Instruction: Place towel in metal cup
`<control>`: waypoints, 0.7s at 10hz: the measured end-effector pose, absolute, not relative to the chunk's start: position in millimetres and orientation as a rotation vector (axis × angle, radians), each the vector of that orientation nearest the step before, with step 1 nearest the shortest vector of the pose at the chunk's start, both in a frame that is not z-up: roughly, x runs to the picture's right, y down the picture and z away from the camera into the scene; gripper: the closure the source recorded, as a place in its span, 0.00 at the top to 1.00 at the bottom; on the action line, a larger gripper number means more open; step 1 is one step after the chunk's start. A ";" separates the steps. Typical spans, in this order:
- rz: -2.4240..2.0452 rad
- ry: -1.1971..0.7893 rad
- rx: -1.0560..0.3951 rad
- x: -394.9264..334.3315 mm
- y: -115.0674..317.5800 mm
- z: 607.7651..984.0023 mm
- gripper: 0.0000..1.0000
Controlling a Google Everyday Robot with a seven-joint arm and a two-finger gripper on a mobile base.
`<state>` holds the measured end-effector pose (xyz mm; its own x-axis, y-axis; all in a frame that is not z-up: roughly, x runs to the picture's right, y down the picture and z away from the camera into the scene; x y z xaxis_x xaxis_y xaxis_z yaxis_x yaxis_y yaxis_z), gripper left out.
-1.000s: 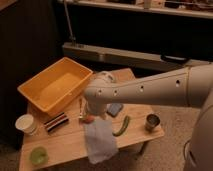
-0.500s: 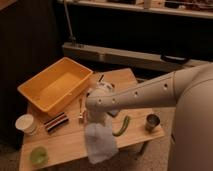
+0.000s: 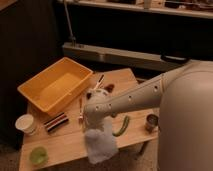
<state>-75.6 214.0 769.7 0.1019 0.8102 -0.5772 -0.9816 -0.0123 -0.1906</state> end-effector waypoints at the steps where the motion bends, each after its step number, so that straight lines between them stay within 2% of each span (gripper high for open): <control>1: 1.458 0.342 -0.639 -76.2 220.1 773.2 0.65; 7: 1.459 0.350 -0.664 -76.7 245.1 789.7 0.65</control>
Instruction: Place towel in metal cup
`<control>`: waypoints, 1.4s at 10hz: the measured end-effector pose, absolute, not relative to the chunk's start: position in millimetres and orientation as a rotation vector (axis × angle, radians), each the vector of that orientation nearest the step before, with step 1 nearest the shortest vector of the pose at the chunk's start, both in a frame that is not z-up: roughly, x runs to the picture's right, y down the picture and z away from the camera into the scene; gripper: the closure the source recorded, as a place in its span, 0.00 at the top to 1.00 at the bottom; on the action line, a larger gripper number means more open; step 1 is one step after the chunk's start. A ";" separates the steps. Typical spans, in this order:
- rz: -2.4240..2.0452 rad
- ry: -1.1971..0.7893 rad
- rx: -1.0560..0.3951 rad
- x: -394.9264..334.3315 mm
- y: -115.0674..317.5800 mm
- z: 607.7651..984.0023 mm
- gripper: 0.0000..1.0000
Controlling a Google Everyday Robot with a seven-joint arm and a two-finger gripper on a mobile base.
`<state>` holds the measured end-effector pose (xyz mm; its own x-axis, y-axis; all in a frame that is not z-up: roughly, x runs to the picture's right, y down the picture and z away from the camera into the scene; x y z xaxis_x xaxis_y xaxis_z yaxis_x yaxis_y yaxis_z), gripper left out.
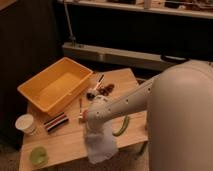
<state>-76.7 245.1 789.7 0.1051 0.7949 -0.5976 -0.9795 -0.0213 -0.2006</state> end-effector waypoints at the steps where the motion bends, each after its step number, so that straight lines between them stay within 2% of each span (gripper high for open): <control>1: 1.458 0.356 -0.663 -77.8 247.9 790.8 0.65; 6: 1.445 0.384 -0.662 -83.9 257.5 795.7 0.64; 7: 1.445 0.385 -0.669 -86.0 259.6 796.4 0.58; 12: 1.443 0.390 -0.678 -85.2 261.7 794.4 0.07; 13: 1.443 0.393 -0.680 -85.2 261.1 793.6 0.01; 14: 1.447 0.400 -0.689 -86.3 256.7 790.4 0.00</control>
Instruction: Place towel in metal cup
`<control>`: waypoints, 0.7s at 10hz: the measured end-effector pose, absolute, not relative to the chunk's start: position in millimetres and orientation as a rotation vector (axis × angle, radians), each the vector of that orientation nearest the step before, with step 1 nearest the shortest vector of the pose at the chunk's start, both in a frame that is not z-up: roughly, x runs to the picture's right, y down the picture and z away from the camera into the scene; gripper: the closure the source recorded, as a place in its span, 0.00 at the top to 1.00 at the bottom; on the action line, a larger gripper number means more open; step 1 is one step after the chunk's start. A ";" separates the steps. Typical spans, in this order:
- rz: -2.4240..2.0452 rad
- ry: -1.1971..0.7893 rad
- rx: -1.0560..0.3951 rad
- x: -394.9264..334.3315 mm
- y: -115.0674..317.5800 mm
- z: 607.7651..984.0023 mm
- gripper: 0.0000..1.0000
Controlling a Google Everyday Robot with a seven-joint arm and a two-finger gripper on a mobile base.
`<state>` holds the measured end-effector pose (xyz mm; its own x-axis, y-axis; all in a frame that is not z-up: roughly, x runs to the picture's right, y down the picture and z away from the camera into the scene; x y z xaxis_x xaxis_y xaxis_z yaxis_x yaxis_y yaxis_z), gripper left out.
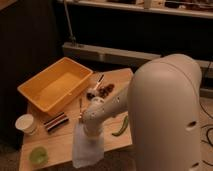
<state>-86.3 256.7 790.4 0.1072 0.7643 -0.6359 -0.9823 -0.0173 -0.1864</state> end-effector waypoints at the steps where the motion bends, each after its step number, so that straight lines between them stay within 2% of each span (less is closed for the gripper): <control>1: 1.442 0.408 -0.696 -88.7 253.8 786.8 0.00; 4: 1.456 0.428 -0.711 -89.7 250.9 783.9 0.02; 7: 1.478 0.434 -0.703 -86.8 245.5 782.7 0.28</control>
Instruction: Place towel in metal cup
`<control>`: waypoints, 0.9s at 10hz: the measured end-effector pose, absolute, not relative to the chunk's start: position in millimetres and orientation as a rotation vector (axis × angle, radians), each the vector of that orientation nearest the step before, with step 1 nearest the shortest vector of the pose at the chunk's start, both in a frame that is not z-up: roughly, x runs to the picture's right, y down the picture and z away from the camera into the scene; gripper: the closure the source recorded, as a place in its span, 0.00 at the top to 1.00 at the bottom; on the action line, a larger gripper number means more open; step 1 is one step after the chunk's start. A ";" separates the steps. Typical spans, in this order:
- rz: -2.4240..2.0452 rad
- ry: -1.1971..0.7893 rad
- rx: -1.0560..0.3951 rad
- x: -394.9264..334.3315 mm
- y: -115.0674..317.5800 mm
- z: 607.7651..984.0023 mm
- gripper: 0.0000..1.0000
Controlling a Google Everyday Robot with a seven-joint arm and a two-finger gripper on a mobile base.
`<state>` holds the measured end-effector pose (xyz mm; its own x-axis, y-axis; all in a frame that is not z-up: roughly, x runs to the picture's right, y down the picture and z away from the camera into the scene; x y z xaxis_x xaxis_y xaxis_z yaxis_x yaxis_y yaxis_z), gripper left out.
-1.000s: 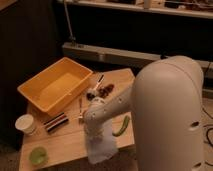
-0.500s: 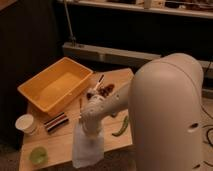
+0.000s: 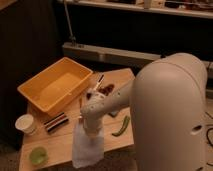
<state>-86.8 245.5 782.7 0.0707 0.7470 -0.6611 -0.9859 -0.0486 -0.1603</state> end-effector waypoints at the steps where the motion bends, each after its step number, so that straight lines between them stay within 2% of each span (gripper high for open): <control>1: 1.485 0.433 -0.701 -91.0 246.2 783.9 0.39; 4: 1.490 0.427 -0.683 -98.2 242.9 789.9 0.70; 5: 1.487 0.425 -0.677 -100.7 241.4 790.8 0.77; 9: 1.481 0.416 -0.658 -107.7 239.8 793.7 0.80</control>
<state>-107.7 239.8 793.7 0.0687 0.7726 -0.6312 -0.9883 -0.0337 -0.1489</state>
